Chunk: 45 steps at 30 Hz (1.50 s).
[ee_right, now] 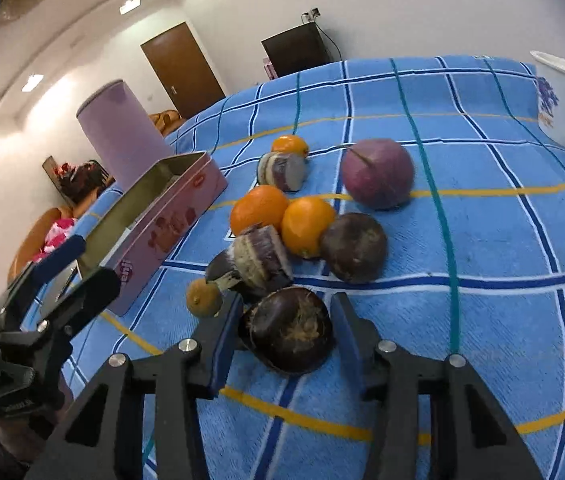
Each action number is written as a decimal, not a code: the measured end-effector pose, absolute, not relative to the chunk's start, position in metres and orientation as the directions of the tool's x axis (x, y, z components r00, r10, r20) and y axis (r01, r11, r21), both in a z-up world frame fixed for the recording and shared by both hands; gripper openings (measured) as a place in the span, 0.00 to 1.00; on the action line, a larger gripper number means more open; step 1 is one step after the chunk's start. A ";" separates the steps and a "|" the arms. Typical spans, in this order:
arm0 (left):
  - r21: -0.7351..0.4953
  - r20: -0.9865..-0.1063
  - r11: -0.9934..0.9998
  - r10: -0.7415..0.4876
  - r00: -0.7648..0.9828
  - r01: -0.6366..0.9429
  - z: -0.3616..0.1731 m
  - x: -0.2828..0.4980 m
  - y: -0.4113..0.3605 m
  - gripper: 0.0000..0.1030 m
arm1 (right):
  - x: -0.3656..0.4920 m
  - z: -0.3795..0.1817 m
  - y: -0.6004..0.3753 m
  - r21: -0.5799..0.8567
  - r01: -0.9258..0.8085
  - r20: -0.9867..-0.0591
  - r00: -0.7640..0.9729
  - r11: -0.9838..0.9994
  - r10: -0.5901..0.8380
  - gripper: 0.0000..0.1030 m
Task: Organize fruits
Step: 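Move the right tool to the dark mangosteen while the left tool approaches a small yellow fruit, then close the right tool on the mangosteen while the left tool grasps the yellow fruit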
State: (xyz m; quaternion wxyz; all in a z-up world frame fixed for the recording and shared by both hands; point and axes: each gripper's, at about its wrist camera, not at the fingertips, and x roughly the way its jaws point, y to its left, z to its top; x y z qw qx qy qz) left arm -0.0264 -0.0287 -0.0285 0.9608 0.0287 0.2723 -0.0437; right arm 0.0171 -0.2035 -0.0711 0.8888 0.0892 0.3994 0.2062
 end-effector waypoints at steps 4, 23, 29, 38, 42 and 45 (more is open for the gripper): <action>0.041 -0.541 0.991 -0.083 0.837 0.125 -0.034 -0.025 -0.039 0.93 | 0.002 -0.066 -0.183 0.133 -0.341 -0.695 0.638 0.931 0.333 0.46; -0.059 -0.678 0.979 -0.184 0.712 0.197 -0.059 0.005 -0.053 0.53 | -0.008 -0.061 -0.201 0.110 -0.325 -0.653 0.689 0.939 0.315 0.43; -0.122 -0.749 0.972 -0.223 0.624 0.200 -0.073 0.023 -0.054 0.37 | -0.008 -0.061 -0.203 0.123 -0.328 -0.650 0.686 0.937 0.325 0.44; -0.146 -0.714 0.966 -0.252 0.653 0.214 -0.068 0.013 -0.050 0.27 | -0.014 -0.059 -0.197 0.078 -0.328 -0.633 0.713 0.942 0.301 0.43; -0.136 -0.684 0.968 -0.245 0.687 0.210 -0.063 0.007 -0.048 0.27 | -0.017 -0.055 -0.195 0.062 -0.330 -0.622 0.725 0.942 0.295 0.43; -0.126 -0.659 0.970 -0.237 0.713 0.206 -0.058 0.002 -0.045 0.27 | -0.019 -0.051 -0.194 0.056 -0.333 -0.611 0.734 0.941 0.296 0.44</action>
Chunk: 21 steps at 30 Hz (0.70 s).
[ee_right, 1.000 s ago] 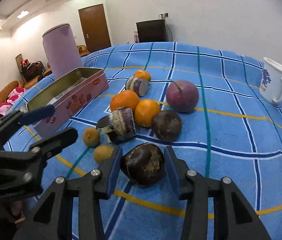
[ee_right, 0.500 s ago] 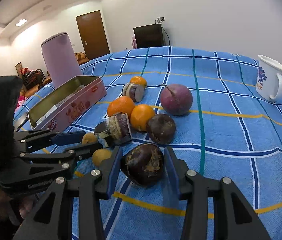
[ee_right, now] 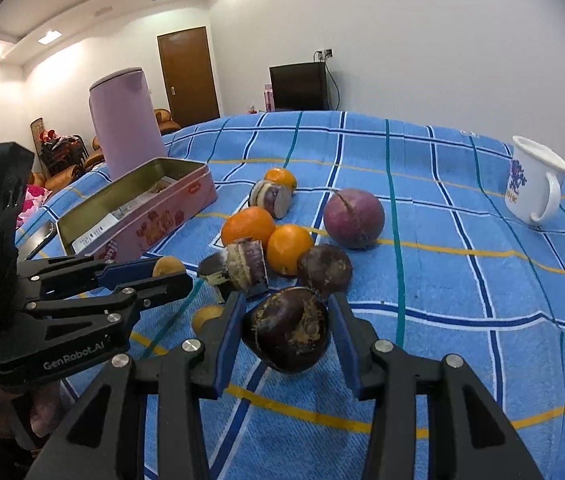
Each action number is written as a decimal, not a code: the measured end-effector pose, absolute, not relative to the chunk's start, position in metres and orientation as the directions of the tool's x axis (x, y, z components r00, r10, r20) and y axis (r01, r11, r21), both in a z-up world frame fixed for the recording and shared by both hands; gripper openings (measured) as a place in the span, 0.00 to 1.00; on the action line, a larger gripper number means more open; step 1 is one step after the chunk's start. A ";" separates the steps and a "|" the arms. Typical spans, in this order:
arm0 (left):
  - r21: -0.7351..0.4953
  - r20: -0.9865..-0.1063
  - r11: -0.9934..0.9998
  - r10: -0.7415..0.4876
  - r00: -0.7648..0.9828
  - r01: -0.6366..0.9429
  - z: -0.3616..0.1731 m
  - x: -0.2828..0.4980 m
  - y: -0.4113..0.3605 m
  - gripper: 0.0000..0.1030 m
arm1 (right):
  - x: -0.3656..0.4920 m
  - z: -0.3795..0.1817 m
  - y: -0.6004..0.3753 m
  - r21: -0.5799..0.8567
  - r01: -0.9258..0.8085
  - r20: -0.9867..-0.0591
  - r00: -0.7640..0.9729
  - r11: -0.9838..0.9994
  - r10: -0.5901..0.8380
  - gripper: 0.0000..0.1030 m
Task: Organize fruits
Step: 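Close the right tool on the mangosteen while the left tool grasps the yellow fruit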
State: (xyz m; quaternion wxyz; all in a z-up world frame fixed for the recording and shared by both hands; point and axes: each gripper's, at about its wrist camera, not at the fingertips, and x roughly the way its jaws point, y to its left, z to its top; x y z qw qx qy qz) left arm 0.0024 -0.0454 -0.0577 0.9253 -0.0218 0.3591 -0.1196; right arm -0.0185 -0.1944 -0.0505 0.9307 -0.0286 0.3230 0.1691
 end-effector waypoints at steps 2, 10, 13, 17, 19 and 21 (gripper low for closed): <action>-0.110 -0.642 0.974 -0.222 0.734 0.198 -0.053 0.000 -0.044 0.27 | -0.019 -0.047 -0.193 0.053 -0.336 -0.603 0.740 0.940 0.299 0.43; -0.077 -0.569 0.983 -0.178 0.802 0.164 -0.033 -0.010 -0.031 0.27 | -0.024 -0.033 -0.183 0.040 -0.365 -0.573 0.754 0.930 0.320 0.44; -0.070 -0.550 0.985 -0.168 0.818 0.155 -0.027 -0.014 -0.027 0.27 | -0.025 -0.027 -0.177 0.032 -0.378 -0.564 0.757 0.925 0.329 0.44; -0.058 -0.531 0.988 -0.151 0.834 0.142 -0.022 -0.016 -0.022 0.27 | -0.024 -0.022 -0.169 0.029 -0.395 -0.557 0.756 0.918 0.343 0.44; -0.051 -0.525 0.990 -0.138 0.840 0.131 -0.020 -0.017 -0.020 0.27 | -0.023 -0.020 -0.165 0.027 -0.401 -0.554 0.756 0.916 0.348 0.44; -0.046 -0.519 0.991 -0.129 0.845 0.123 -0.018 -0.018 -0.017 0.27 | -0.022 -0.019 -0.161 0.027 -0.409 -0.553 0.754 0.912 0.354 0.44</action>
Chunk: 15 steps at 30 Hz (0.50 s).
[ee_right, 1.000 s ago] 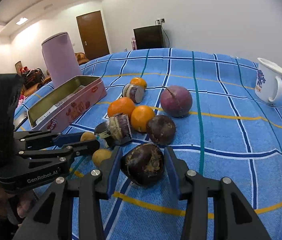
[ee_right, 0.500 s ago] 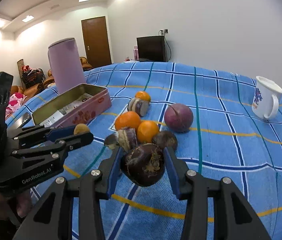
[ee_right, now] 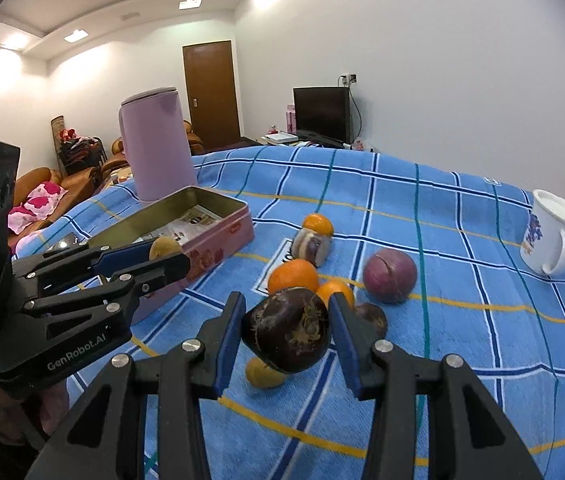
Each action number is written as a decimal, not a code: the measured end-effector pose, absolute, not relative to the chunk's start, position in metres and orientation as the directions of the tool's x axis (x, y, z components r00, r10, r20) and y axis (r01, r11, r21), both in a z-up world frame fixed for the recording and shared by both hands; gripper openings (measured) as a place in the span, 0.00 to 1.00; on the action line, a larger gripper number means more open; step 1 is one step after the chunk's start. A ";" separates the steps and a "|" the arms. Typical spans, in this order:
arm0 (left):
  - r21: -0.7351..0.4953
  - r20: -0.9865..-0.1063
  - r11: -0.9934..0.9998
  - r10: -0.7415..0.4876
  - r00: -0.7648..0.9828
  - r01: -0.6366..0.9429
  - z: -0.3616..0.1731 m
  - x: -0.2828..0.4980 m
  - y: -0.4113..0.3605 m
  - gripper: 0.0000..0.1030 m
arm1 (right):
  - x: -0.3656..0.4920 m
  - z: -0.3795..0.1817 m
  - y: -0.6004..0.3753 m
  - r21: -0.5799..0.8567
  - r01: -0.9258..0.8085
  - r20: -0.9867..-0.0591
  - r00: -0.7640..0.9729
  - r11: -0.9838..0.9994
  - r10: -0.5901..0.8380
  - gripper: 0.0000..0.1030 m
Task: Organize fruits
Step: 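Close the right tool on the mangosteen while the left tool grasps the yellow fruit, then carry the mangosteen in the right tool and yellow fruit in the left tool over the tin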
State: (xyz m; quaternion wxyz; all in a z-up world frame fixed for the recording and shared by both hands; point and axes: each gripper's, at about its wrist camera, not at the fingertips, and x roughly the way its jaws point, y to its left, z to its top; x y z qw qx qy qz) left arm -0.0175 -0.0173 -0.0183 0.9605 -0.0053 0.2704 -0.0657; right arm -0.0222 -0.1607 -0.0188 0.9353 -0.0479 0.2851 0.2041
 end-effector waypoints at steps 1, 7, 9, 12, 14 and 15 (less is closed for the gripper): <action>-0.040 -0.516 0.992 -0.121 0.848 0.117 -0.018 -0.018 -0.016 0.27 | -0.022 -0.018 -0.159 0.026 -0.412 -0.553 0.753 0.911 0.357 0.44; -0.035 -0.510 0.995 -0.096 0.855 0.090 -0.016 -0.018 -0.007 0.27 | -0.019 -0.015 -0.147 0.015 -0.434 -0.553 0.747 0.901 0.369 0.44; -0.030 -0.509 0.996 -0.085 0.857 0.081 -0.015 -0.018 -0.004 0.27 | -0.017 -0.014 -0.144 0.009 -0.442 -0.553 0.745 0.897 0.372 0.44; -0.029 -0.509 0.997 -0.073 0.858 0.067 -0.015 -0.017 0.001 0.27 | -0.014 -0.011 -0.138 0.001 -0.453 -0.555 0.741 0.891 0.378 0.44; -0.029 -0.508 0.998 -0.063 0.859 0.056 -0.015 -0.017 0.005 0.27 | -0.012 -0.009 -0.132 -0.005 -0.462 -0.556 0.738 0.887 0.382 0.44; -0.031 -0.507 0.998 -0.061 0.860 0.052 -0.014 -0.017 0.008 0.27 | -0.011 -0.008 -0.130 -0.009 -0.467 -0.556 0.737 0.884 0.383 0.44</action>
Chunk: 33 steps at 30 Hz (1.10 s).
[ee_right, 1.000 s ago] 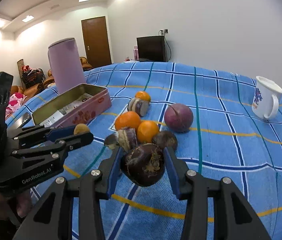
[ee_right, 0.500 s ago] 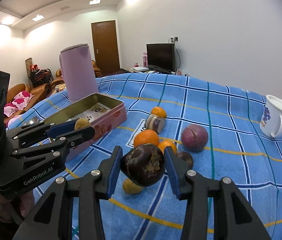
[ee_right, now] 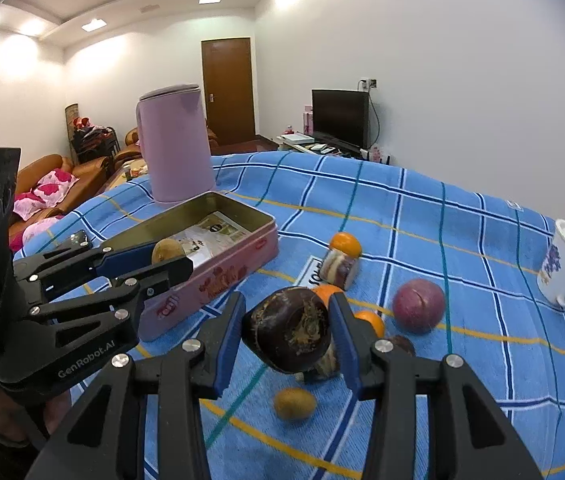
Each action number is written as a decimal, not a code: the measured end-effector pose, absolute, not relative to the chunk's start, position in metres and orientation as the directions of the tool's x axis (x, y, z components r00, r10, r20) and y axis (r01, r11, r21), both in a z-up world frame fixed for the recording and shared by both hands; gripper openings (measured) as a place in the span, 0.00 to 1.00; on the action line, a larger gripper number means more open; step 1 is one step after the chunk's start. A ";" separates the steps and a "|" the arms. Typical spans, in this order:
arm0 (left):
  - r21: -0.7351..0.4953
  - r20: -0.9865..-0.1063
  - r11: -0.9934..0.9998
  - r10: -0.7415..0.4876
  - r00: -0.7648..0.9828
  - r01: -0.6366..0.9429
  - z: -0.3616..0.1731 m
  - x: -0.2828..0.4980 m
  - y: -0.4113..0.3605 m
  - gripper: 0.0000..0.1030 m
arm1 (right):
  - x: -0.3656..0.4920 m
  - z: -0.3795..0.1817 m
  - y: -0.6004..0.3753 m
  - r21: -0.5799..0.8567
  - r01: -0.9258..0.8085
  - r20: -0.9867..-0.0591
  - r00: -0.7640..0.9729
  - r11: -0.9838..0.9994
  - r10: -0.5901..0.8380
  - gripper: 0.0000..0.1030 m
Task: Organize fruits
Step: 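Carry the mangosteen in the right tool and yellow fruit in the left tool over the tin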
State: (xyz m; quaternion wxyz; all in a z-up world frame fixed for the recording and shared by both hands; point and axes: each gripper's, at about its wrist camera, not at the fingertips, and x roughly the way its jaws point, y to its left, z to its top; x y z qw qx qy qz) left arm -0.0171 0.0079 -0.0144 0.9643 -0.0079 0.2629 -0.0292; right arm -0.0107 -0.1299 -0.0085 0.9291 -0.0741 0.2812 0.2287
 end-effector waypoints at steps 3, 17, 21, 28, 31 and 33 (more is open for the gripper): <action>-0.034 -0.501 0.999 -0.049 0.864 0.037 -0.013 -0.018 0.015 0.27 | -0.006 -0.007 -0.121 -0.018 -0.481 -0.559 0.732 0.877 0.390 0.44; -0.040 -0.510 0.999 0.004 0.860 -0.029 -0.015 -0.013 0.048 0.27 | 0.011 -0.002 -0.080 -0.063 -0.543 -0.572 0.707 0.837 0.416 0.44; -0.035 -0.510 0.998 0.020 0.860 -0.044 -0.015 -0.012 0.056 0.27 | 0.015 0.003 -0.070 -0.075 -0.557 -0.570 0.705 0.827 0.423 0.44; -0.024 -0.526 0.996 0.056 0.849 -0.080 -0.017 -0.007 0.071 0.27 | 0.022 0.004 -0.051 -0.077 -0.586 -0.576 0.687 0.807 0.444 0.44; -0.019 -0.533 0.996 0.066 0.844 -0.089 -0.019 -0.005 0.076 0.27 | 0.027 0.000 -0.046 -0.073 -0.595 -0.585 0.676 0.800 0.449 0.44; -0.016 -0.536 0.996 0.069 0.841 -0.092 -0.020 -0.005 0.079 0.27 | 0.029 -0.002 -0.042 -0.070 -0.598 -0.589 0.670 0.798 0.451 0.44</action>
